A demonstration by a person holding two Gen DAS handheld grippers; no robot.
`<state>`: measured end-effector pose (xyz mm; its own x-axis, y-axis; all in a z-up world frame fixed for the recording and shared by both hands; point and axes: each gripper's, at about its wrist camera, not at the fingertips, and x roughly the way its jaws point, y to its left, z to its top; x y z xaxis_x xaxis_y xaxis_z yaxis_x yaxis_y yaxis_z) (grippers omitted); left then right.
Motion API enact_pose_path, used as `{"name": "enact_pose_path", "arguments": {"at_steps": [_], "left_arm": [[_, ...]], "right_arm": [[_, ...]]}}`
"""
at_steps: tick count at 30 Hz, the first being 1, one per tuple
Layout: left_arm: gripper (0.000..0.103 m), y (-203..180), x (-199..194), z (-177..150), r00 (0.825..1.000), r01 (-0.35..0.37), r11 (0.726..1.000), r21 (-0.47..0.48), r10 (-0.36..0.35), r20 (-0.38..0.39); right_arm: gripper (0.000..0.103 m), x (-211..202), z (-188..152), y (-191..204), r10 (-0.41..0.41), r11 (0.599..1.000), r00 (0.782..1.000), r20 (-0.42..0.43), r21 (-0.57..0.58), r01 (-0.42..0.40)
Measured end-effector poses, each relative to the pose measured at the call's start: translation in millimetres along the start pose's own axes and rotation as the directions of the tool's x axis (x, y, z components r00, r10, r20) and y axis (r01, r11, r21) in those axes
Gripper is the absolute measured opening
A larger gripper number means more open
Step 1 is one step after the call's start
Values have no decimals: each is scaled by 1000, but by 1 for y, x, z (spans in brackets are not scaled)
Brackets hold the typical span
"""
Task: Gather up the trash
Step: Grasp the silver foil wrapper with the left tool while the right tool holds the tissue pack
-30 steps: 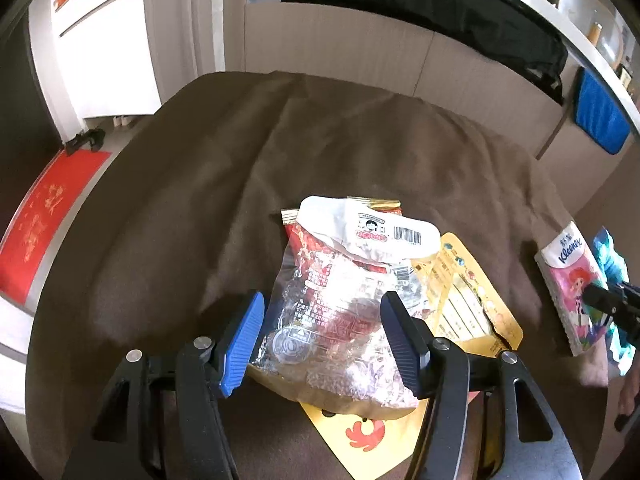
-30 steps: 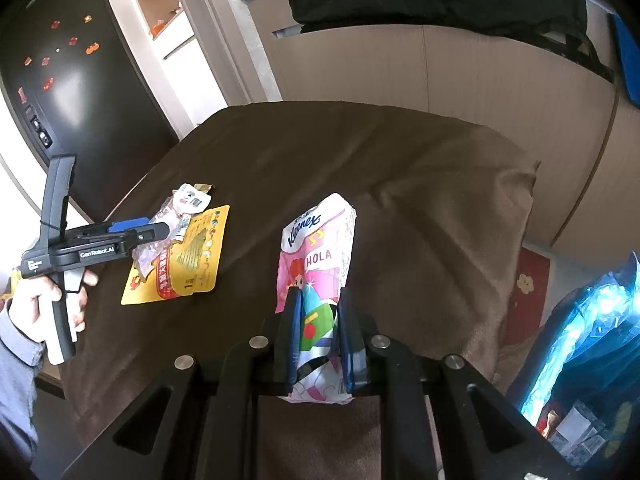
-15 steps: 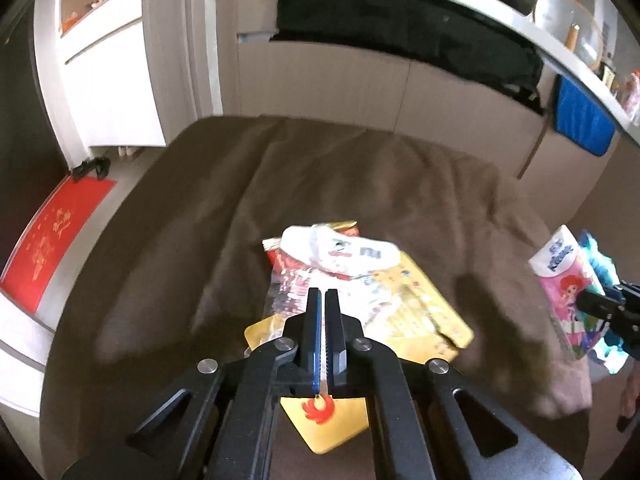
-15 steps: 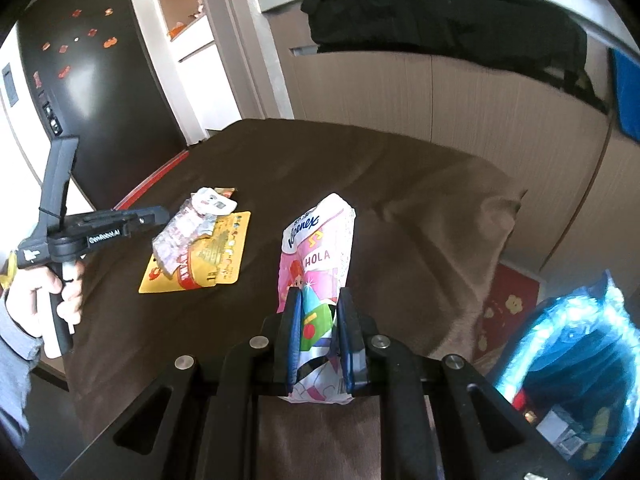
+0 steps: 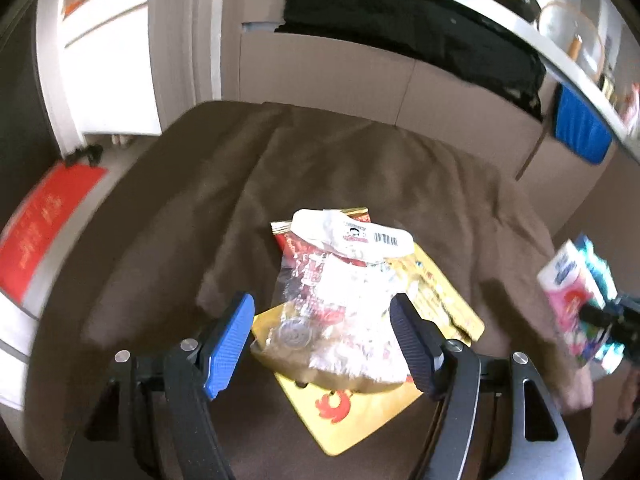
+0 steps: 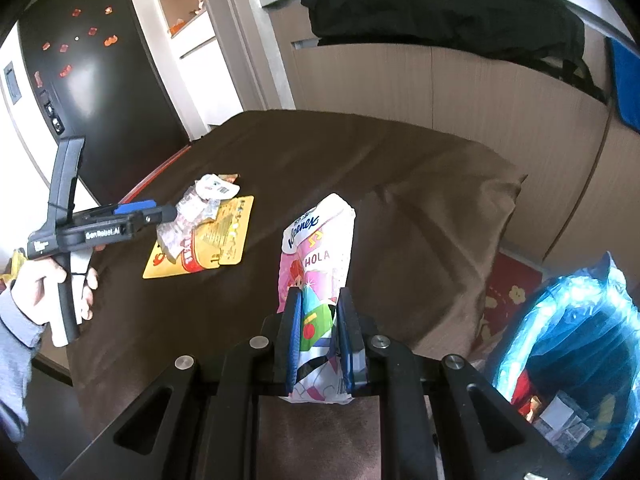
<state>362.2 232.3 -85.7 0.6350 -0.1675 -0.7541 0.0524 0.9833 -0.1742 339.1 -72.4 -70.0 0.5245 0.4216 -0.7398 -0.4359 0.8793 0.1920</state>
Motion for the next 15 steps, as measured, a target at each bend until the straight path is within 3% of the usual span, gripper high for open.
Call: {"name": "enact_pose_path", "arguments": {"at_steps": [4, 9, 11, 13, 14, 15], "left_arm": [[70, -2, 23, -1, 996, -30, 999, 43, 34, -81], [70, 2, 28, 4, 996, -28, 1000, -9, 27, -85], [69, -1, 29, 3, 995, -38, 999, 27, 41, -90], [55, -6, 28, 1, 995, -47, 997, 58, 52, -84], [37, -7, 26, 1, 996, -47, 997, 54, 51, -79], [25, -7, 23, 2, 996, -33, 999, 40, 36, -79]], "right_arm": [[15, 7, -2, 1, -4, 1000, 1000, -16, -9, 4], [15, 12, -3, 2, -8, 1000, 1000, -28, -8, 8], [15, 12, -3, 4, -11, 1000, 1000, -27, -9, 10], [15, 12, -4, 4, -8, 1000, 1000, -26, -8, 8], [15, 11, -5, 4, -7, 1000, 1000, -26, -6, 7], [15, 10, -5, 4, -8, 1000, 1000, -25, -7, 8]]}}
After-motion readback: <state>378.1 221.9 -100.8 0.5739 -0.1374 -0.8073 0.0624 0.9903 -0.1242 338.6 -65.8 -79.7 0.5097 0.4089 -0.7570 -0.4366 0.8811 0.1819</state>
